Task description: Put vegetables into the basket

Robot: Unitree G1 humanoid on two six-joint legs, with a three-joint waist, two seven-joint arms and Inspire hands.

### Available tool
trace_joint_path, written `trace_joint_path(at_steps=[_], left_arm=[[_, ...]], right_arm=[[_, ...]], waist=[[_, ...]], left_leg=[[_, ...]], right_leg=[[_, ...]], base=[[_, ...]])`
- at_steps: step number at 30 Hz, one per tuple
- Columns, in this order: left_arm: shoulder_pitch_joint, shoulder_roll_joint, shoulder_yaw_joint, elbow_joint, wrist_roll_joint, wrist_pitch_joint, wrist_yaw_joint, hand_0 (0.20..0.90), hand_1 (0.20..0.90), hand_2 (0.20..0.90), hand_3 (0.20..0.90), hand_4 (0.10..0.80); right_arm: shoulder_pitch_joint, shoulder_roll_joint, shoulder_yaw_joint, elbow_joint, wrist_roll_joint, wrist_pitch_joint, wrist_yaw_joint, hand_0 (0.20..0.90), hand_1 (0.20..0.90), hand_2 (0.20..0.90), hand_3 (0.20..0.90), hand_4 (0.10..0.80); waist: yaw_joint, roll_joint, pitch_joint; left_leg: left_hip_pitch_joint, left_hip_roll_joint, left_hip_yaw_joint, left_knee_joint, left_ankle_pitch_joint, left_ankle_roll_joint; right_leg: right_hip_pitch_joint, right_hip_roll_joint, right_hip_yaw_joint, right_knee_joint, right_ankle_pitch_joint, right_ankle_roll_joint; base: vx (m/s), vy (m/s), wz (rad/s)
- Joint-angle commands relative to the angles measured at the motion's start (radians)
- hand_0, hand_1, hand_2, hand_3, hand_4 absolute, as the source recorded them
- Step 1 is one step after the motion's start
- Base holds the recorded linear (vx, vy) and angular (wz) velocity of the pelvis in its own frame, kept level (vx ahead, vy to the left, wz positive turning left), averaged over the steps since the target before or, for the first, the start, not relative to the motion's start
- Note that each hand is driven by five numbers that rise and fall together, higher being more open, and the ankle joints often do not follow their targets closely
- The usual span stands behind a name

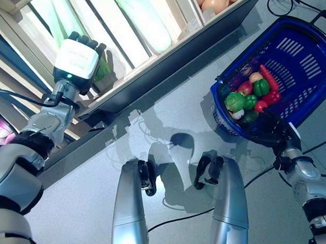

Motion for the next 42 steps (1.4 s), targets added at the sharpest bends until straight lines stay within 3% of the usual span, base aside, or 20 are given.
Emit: trace_joint_path(at_steps=[1,12,13,15,20,31,42], left_arm=[[-0.055,0.15,-0.02,0.119,0.049,-0.027,-0.086,0.9,0.9,0.9,0.9,0.8],[-0.056,0.19,-0.091,0.126,-0.023,-0.064,-0.284,0.9,0.9,0.9,0.9,0.8],[-0.054,0.19,-0.091,0.125,-0.026,-0.063,-0.294,0.848,0.848,0.848,0.848,0.765],[-0.051,0.187,-0.091,0.125,-0.04,-0.062,-0.309,0.3,0.3,0.3,0.3,0.4],[-0.056,0.188,-0.102,0.111,-0.068,-0.091,-0.33,0.3,0.3,0.3,0.3,0.4],[-0.077,0.224,-0.101,0.053,-0.08,-0.188,-0.241,0.3,0.3,0.3,0.3,0.4],[-0.008,0.218,-0.027,0.006,-0.258,-0.342,-0.155,0.3,0.3,0.3,0.3,0.4]], right_arm=[[0.036,-0.065,-0.064,0.02,0.06,-0.017,0.026,0.9,0.9,0.9,0.9,0.8],[0.041,-0.134,-0.109,0.039,0.116,-0.04,0.019,0.9,0.9,0.9,0.9,0.8],[0.041,-0.137,-0.114,0.039,0.122,-0.041,0.021,0.9,0.9,0.9,0.9,0.8],[0.042,-0.139,-0.12,0.039,0.135,-0.047,0.024,0.9,0.9,0.9,0.9,0.8],[0.024,-0.155,-0.124,0.03,0.165,-0.058,0.045,0.9,0.9,0.9,0.9,0.8],[0.0,-0.177,-0.106,0.016,0.2,-0.063,0.073,0.9,0.9,0.9,0.9,0.8],[0.018,-0.134,-0.075,0.004,0.162,-0.07,0.09,0.9,0.9,0.9,0.9,0.8]], waist=[[0.001,0.009,0.049],[-0.007,0.021,0.087],[-0.007,0.02,0.089],[-0.007,0.02,0.093],[-0.001,0.019,0.099],[0.006,0.027,0.092],[-0.004,0.034,0.046]], left_leg=[[0.049,0.013,0.054,-0.047,-0.057,0.049],[0.045,0.032,0.063,-0.041,-0.065,0.042],[0.044,0.033,0.063,-0.041,-0.065,0.042],[0.04,0.032,0.062,-0.04,-0.065,0.041],[0.042,0.033,0.064,-0.051,-0.062,0.045],[0.138,0.039,0.086,-0.122,-0.048,0.035],[0.355,0.023,0.136,-0.299,0.004,0.015]], right_leg=[[0.093,-0.036,0.039,-0.046,-0.028,0.011],[0.087,-0.047,0.042,-0.046,-0.023,0.013],[0.085,-0.048,0.042,-0.046,-0.022,0.014],[0.081,-0.048,0.042,-0.047,-0.022,0.015],[0.086,-0.059,0.032,-0.057,-0.02,0.017],[0.186,-0.063,0.007,-0.117,-0.019,0.019],[0.396,-0.027,0.008,-0.256,0.011,0.028]], base=[[0.0,0.0,0.0],[0.017,0.031,-0.02],[0.0,0.0,0.0],[0.0,0.0,0.0],[-0.002,-0.002,-0.01],[-0.003,-0.004,-0.04],[0.028,0.002,-0.04]])
